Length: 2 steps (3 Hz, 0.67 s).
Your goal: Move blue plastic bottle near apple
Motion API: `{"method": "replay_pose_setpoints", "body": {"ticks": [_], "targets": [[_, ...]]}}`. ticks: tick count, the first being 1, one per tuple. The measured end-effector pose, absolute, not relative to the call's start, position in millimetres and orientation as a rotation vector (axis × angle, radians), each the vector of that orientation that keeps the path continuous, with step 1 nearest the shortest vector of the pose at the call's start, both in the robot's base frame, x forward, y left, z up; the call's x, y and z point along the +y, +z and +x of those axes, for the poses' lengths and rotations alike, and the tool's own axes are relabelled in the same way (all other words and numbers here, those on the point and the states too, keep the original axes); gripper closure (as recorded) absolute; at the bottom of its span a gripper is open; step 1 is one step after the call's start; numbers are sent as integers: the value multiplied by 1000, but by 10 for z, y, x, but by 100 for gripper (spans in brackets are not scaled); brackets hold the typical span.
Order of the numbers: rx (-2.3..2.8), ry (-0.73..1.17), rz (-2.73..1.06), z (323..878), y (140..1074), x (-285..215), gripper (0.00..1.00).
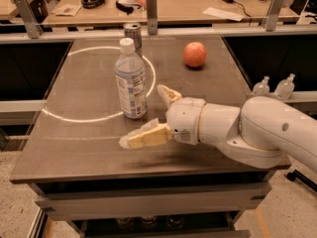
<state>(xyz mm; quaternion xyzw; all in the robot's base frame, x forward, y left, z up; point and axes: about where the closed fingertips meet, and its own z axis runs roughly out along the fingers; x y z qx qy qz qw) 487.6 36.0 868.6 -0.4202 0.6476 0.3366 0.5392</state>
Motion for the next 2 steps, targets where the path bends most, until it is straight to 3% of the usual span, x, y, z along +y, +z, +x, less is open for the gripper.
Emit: {"method": "replay_pose_setpoints", "body": {"ticks": [2], "targets": [[1548, 774, -985, 4959, 8670, 359, 0]]}}
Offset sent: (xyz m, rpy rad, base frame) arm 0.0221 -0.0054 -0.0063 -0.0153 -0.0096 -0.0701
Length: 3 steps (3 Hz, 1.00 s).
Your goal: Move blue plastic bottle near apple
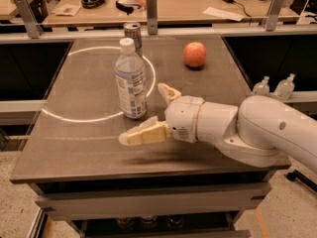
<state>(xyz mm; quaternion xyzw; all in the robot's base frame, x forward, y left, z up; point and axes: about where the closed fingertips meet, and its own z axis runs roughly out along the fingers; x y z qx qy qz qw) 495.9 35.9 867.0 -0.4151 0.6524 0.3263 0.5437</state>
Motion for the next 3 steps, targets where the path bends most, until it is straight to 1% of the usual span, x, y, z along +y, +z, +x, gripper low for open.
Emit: {"method": "replay_pose_setpoints", "body": {"ticks": [2, 3], "targets": [[1540, 721, -930, 5253, 8668, 448, 0], [1547, 713, -895, 5387, 8630, 528, 18]]}}
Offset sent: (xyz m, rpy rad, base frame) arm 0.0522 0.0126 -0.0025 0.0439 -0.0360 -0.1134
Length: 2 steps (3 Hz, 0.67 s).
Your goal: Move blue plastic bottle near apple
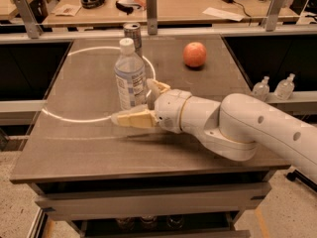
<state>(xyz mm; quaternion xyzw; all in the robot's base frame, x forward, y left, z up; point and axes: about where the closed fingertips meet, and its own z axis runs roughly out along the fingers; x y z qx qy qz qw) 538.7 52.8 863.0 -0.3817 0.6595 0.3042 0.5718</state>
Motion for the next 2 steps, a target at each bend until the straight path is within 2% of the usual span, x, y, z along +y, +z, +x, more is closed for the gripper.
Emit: {"method": "replay_pose_setpoints", "body": {"ticks": [2], "targets": [[1554, 697, -865, 5476, 8574, 562, 64]]}}
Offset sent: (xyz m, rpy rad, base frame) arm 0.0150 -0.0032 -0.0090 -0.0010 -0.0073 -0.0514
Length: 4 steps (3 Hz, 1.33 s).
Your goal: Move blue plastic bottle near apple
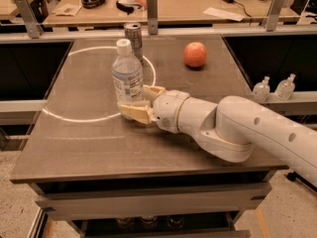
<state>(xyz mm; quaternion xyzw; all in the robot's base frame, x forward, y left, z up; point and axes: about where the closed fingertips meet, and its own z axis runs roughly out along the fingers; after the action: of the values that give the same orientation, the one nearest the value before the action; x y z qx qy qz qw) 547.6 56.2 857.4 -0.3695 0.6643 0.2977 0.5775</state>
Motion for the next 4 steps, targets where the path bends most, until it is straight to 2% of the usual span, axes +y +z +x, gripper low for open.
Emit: {"method": "replay_pose_setpoints", "body": {"ticks": [1, 2, 4], "targets": [[1555, 626, -866, 5481, 8649, 403, 87], [1579, 512, -848, 5416, 8782, 106, 100], [1691, 260, -660, 5104, 8967, -764, 100]]}}
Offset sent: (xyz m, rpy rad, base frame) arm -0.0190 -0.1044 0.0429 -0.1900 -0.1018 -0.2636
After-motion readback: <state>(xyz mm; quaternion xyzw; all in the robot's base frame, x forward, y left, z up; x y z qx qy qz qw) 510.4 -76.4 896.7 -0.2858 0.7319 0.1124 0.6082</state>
